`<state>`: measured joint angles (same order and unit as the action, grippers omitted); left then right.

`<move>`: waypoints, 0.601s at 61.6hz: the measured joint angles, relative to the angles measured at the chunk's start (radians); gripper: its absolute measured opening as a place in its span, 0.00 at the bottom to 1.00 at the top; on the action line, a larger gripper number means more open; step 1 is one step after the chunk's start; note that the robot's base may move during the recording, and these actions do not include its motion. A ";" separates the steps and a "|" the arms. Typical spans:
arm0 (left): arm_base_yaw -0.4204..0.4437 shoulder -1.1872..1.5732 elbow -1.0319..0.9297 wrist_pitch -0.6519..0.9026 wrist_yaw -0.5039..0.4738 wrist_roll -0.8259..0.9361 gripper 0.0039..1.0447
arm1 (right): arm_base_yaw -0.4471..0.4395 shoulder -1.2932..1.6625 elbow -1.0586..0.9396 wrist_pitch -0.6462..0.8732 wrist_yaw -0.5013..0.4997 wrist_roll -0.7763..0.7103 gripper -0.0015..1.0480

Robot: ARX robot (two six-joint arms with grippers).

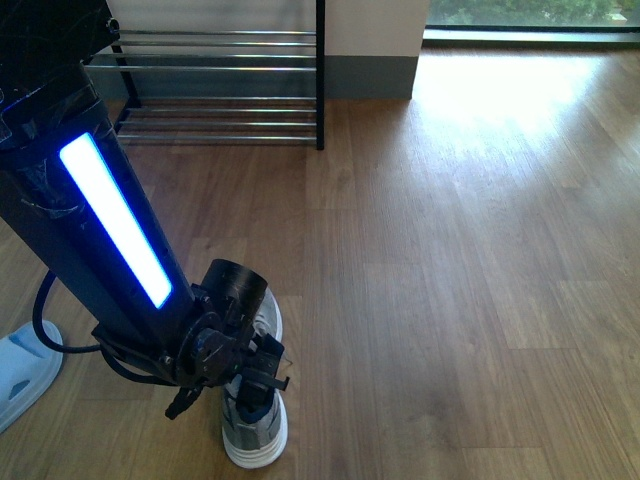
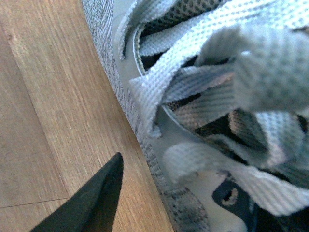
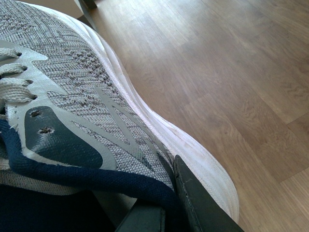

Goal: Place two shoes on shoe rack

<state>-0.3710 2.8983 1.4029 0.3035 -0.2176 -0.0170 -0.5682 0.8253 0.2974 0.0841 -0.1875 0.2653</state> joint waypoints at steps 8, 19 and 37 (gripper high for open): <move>0.000 -0.002 -0.016 0.014 -0.019 -0.003 0.37 | 0.000 0.000 0.000 0.000 0.000 0.000 0.02; 0.001 -0.002 -0.035 0.049 -0.056 0.006 0.14 | 0.000 0.000 0.000 0.000 0.000 0.000 0.02; 0.013 -0.091 -0.151 0.161 -0.108 0.056 0.02 | 0.000 0.000 0.000 0.000 0.000 0.000 0.02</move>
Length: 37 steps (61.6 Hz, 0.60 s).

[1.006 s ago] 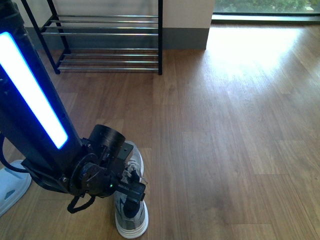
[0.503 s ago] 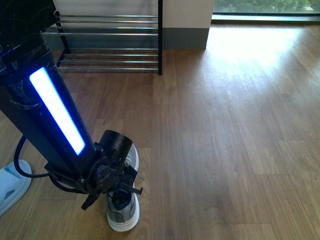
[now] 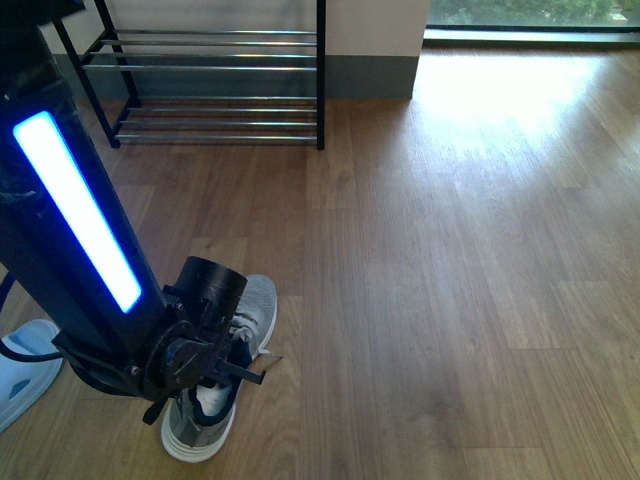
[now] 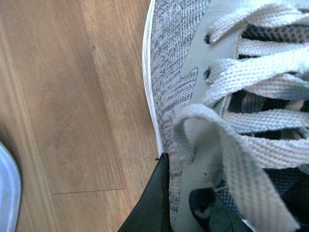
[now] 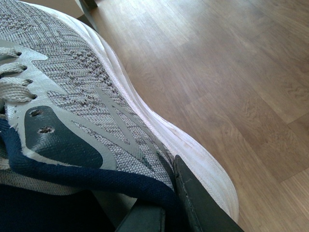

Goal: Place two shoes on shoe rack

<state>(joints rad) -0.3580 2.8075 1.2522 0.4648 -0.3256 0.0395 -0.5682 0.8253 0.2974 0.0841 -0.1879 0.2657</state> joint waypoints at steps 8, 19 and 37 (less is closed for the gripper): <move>0.010 -0.103 -0.103 0.074 -0.016 0.009 0.02 | 0.000 0.000 0.000 0.000 0.000 0.000 0.02; 0.034 -0.417 -0.409 0.203 -0.055 -0.034 0.02 | 0.000 0.000 0.000 0.000 0.001 0.000 0.02; -0.022 -1.078 -0.793 -0.026 -0.135 -0.170 0.02 | 0.000 0.000 0.000 0.000 0.000 0.000 0.02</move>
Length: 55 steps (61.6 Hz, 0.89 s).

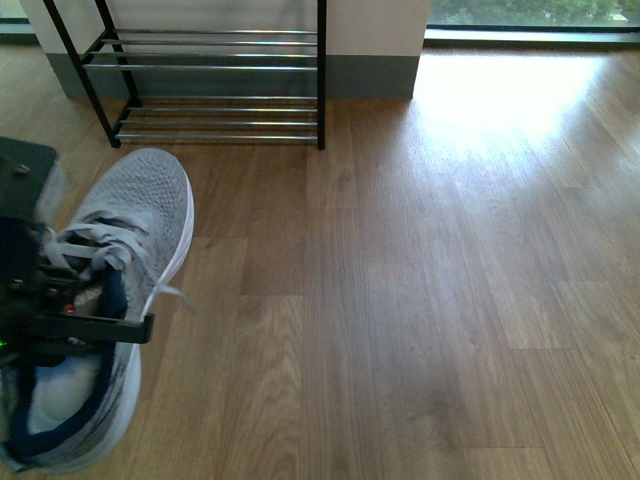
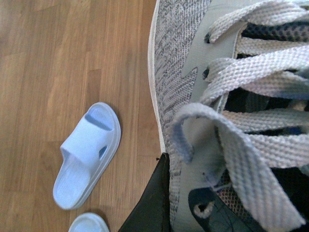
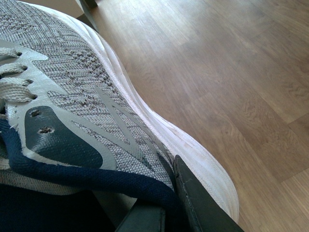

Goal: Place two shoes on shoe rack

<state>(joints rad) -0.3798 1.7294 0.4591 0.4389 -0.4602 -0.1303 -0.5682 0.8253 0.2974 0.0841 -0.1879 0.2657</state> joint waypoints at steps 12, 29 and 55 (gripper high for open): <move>-0.022 -0.455 -0.071 -0.231 -0.050 -0.040 0.02 | 0.000 0.000 0.000 0.000 0.000 0.000 0.02; -0.096 -0.879 -0.136 -0.514 -0.135 -0.050 0.02 | 0.000 0.000 0.000 0.000 0.000 0.000 0.02; -0.105 -0.900 -0.138 -0.518 -0.140 -0.050 0.02 | 0.000 -0.001 0.000 0.000 -0.010 0.000 0.02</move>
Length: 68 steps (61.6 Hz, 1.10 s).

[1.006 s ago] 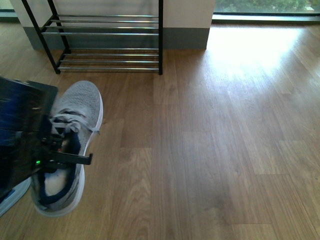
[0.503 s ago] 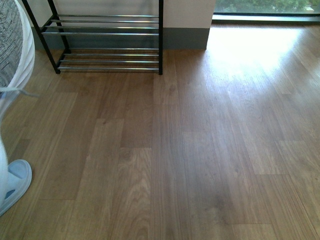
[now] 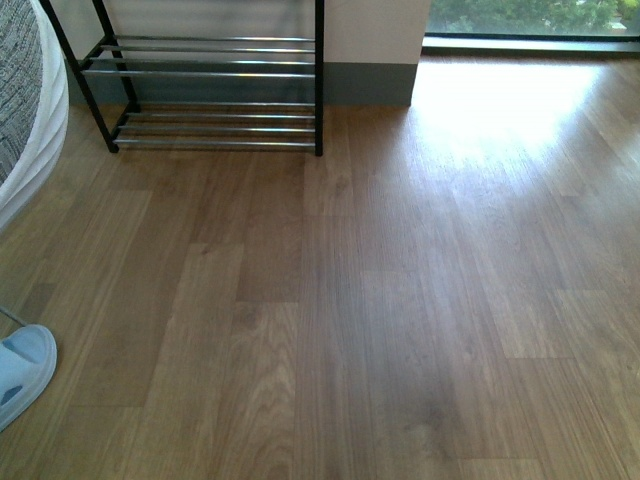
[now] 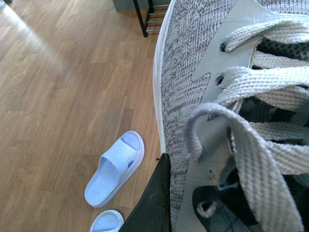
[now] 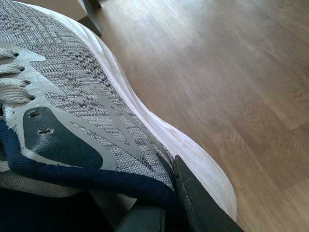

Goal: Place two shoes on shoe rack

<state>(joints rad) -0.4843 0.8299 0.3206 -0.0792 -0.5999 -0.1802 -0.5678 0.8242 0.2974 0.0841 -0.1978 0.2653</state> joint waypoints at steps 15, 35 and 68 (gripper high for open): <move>-0.002 0.000 0.000 0.000 0.008 0.000 0.02 | -0.001 0.000 0.000 0.000 0.013 0.000 0.02; -0.002 0.000 0.000 0.000 0.006 0.000 0.02 | -0.001 0.000 0.000 0.000 0.010 0.000 0.02; -0.002 0.000 0.000 0.000 0.013 0.000 0.02 | -0.001 0.002 0.000 0.000 0.019 0.000 0.02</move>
<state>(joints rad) -0.4866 0.8295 0.3206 -0.0788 -0.5869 -0.1802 -0.5690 0.8257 0.2974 0.0841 -0.1783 0.2657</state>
